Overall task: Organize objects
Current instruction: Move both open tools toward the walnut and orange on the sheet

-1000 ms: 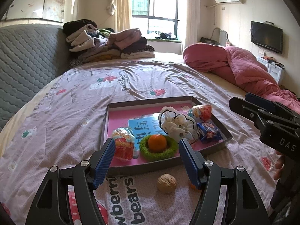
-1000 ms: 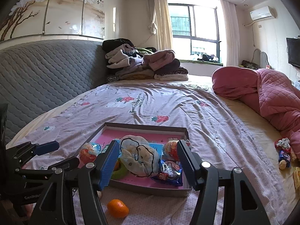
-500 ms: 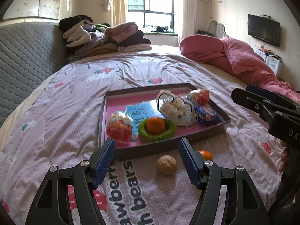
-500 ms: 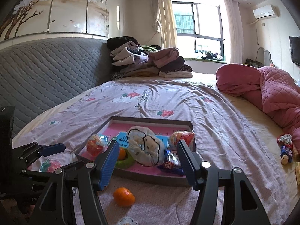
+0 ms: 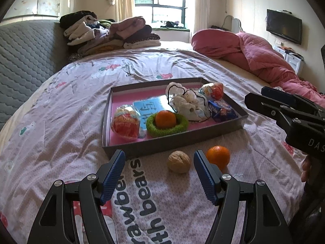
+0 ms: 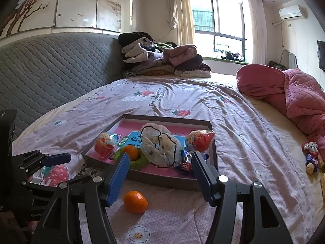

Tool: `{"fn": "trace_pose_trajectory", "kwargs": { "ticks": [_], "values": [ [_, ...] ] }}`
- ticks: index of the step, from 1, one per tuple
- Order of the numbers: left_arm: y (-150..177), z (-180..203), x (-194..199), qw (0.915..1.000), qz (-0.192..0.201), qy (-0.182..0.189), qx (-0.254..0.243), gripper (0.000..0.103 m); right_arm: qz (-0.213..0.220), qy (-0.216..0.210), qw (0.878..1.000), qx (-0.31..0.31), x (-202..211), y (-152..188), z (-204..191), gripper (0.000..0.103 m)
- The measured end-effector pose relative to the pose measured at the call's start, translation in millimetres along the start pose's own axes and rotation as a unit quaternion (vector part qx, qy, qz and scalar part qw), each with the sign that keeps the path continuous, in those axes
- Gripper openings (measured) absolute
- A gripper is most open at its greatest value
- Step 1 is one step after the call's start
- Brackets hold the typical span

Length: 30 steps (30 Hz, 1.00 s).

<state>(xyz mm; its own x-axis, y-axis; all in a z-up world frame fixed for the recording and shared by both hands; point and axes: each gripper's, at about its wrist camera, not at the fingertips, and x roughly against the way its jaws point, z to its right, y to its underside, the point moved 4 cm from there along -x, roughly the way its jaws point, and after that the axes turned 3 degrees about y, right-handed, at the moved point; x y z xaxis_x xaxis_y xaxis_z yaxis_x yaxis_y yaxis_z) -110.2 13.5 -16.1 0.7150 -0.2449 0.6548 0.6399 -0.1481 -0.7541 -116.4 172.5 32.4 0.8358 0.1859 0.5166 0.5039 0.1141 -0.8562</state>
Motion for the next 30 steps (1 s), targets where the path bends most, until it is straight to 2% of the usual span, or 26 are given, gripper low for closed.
{"fn": "trace_pose_trajectory", "kwargs": {
  "ticks": [30],
  "values": [
    [31.2, -0.6, -7.9, 0.999, -0.041, 0.012, -0.011, 0.071, -0.069, -0.027, 0.997, 0.036, -13.2, 47.5, -29.7, 0.063]
  ]
}}
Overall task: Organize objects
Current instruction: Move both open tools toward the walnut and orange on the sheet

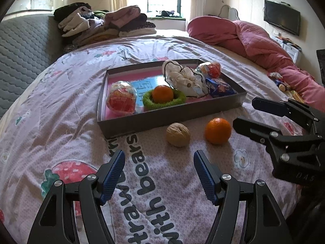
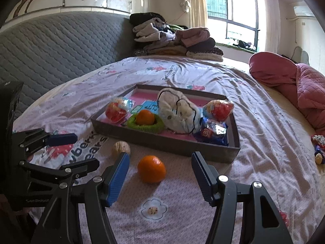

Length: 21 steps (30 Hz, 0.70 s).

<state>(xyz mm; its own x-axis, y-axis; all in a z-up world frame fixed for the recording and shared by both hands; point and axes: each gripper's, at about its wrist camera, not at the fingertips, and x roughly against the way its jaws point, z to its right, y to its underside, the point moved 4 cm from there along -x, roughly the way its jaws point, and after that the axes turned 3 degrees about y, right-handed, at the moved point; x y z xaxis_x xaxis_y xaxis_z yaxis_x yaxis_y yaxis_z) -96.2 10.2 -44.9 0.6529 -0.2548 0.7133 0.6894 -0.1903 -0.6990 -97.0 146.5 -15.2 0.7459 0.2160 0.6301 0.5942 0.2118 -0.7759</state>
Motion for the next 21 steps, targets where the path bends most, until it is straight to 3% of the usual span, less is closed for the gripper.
{"fn": "trace_pose_trajectory", "kwargs": {
  "ticks": [21],
  "values": [
    [15.4, 3.0, -8.0, 0.9995, -0.027, 0.013, 0.004, 0.071, -0.046, -0.019, 0.999, -0.001, -6.8, 31.4, -2.1, 0.063]
  ]
}}
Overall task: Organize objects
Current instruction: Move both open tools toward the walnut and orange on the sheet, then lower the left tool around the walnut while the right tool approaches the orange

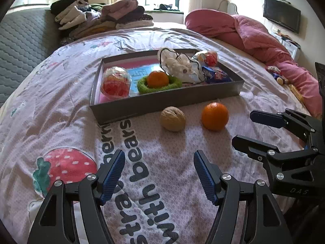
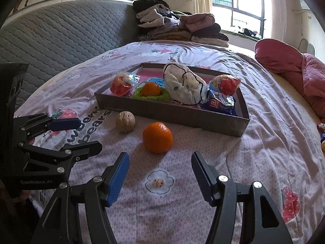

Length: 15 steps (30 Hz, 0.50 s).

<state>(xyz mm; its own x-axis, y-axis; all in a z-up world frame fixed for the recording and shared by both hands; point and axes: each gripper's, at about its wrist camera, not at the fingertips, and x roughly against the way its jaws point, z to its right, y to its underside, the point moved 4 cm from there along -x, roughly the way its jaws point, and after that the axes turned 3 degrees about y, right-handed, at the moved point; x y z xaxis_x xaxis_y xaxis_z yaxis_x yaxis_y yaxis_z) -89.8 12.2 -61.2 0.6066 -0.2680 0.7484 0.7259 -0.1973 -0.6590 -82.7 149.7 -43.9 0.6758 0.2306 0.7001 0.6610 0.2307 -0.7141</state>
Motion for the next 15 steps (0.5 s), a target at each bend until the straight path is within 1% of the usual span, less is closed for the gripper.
{"fn": "trace_pose_trajectory", "kwargs": {
  "ticks": [7, 15],
  "values": [
    [4.3, 5.1, -3.8, 0.9999, -0.01, 0.002, -0.005, 0.072, -0.014, -0.002, 1.0, 0.001, -3.9, 6.4, -1.0, 0.063],
    [4.0, 2.1, -9.1, 0.9998, -0.02, -0.003, 0.006, 0.071, -0.025, -0.009, 1.0, -0.008, -8.0, 9.0, -0.1, 0.063]
  ]
}}
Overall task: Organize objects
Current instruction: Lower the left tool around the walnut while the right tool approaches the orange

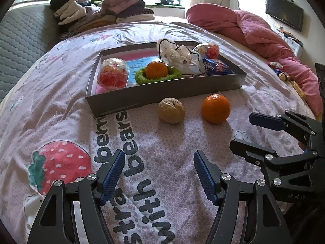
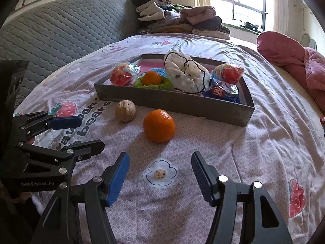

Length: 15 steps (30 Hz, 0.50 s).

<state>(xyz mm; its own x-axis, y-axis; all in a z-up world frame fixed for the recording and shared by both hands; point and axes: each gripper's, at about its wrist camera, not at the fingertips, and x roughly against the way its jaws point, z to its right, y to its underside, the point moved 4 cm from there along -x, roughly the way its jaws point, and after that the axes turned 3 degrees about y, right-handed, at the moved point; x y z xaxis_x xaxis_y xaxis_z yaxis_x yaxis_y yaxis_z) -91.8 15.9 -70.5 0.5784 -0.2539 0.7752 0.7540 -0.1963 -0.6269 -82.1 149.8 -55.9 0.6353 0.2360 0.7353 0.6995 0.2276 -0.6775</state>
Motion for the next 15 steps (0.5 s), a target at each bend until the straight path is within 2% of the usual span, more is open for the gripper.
{"fn": "trace_pose_trajectory", "kwargs": {
  "ticks": [15],
  "values": [
    [-8.1, -0.2, -8.3, 0.9999, -0.001, -0.013, 0.001, 0.071, -0.005, -0.002, 1.0, -0.009, -6.3, -4.4, 1.1, 0.063]
  ]
}}
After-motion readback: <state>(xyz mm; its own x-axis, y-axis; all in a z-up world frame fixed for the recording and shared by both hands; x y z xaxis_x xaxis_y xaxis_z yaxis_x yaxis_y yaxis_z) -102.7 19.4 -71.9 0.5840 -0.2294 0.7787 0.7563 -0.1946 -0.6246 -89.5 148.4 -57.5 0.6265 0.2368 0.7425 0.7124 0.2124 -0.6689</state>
